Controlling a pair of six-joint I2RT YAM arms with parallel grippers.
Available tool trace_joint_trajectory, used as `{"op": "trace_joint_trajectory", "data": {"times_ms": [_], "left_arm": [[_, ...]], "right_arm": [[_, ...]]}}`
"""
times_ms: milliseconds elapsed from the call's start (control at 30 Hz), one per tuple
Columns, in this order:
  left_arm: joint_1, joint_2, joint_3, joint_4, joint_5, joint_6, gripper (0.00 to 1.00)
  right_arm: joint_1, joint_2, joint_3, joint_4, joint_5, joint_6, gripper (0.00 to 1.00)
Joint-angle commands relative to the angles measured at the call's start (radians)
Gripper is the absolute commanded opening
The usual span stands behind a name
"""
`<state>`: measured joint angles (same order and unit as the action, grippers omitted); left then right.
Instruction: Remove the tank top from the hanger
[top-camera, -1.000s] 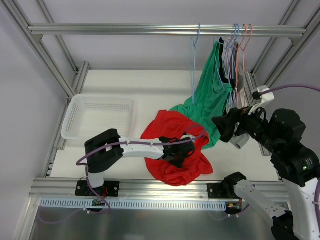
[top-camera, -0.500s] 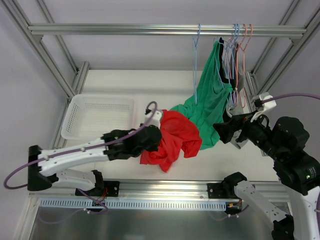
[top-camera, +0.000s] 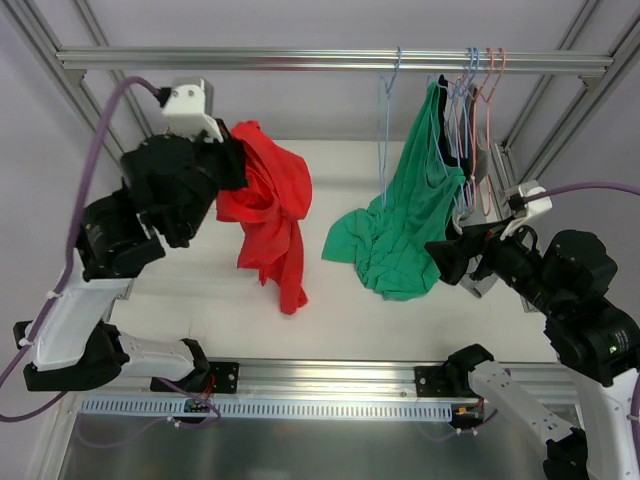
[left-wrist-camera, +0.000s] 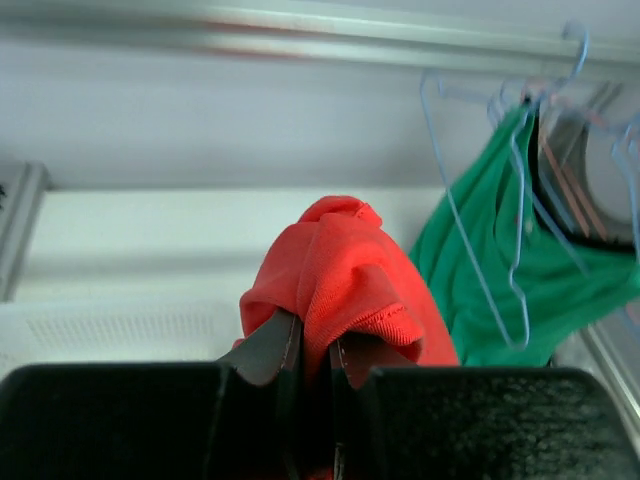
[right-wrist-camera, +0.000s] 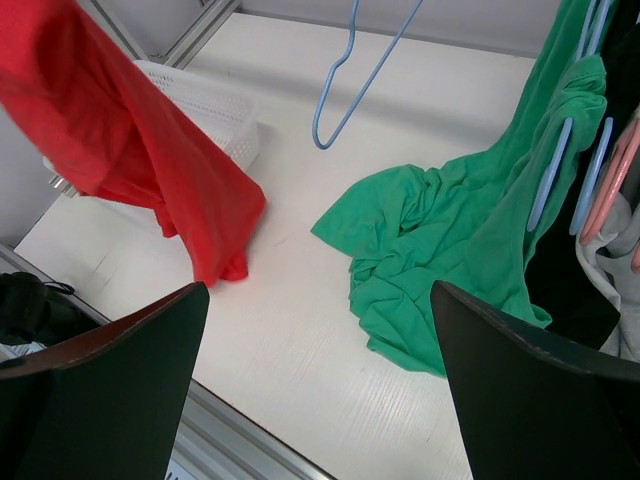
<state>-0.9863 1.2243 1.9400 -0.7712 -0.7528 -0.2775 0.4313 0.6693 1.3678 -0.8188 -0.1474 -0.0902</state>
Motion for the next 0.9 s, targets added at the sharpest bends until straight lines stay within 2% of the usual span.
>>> {"op": "trace_joint_trajectory", "data": {"times_ms": [0, 33, 100, 267, 433, 667, 700, 833, 867], "left_arm": [[0.011, 0.067, 0.224, 0.02, -0.144, 0.22, 0.0], [0.017, 0.082, 0.294, 0.02, -0.173, 0.245, 0.0], [0.053, 0.101, 0.33, 0.02, -0.236, 0.296, 0.0], [0.182, 0.096, 0.368, 0.021, -0.2, 0.31, 0.0], [0.322, 0.202, 0.568, 0.039, -0.224, 0.422, 0.0], [0.537, 0.196, 0.392, 0.043, -0.086, 0.287, 0.0], [0.555, 0.185, 0.316, 0.041, -0.06, 0.265, 0.0], [0.693, 0.135, 0.119, 0.027, 0.133, 0.051, 0.0], [0.775, 0.138, 0.085, 0.02, 0.224, 0.02, 0.0]], "right_arm": [[-0.003, 0.015, 0.025, 0.046, -0.011, 0.001, 0.99], [-0.003, 0.013, 0.024, 0.046, -0.015, 0.0, 0.99], [-0.003, 0.016, 0.019, 0.047, -0.02, 0.003, 1.0], [-0.003, 0.026, 0.01, 0.063, -0.03, 0.006, 1.0], [-0.003, 0.046, 0.013, 0.069, -0.061, 0.014, 1.0], [-0.003, 0.033, -0.009, 0.076, -0.076, 0.023, 0.99], [-0.003, 0.03, -0.01, 0.076, -0.083, 0.024, 0.99], [-0.005, 0.026, -0.027, 0.082, -0.087, 0.027, 0.99], [-0.003, 0.027, -0.038, 0.086, -0.092, 0.03, 0.99]]}}
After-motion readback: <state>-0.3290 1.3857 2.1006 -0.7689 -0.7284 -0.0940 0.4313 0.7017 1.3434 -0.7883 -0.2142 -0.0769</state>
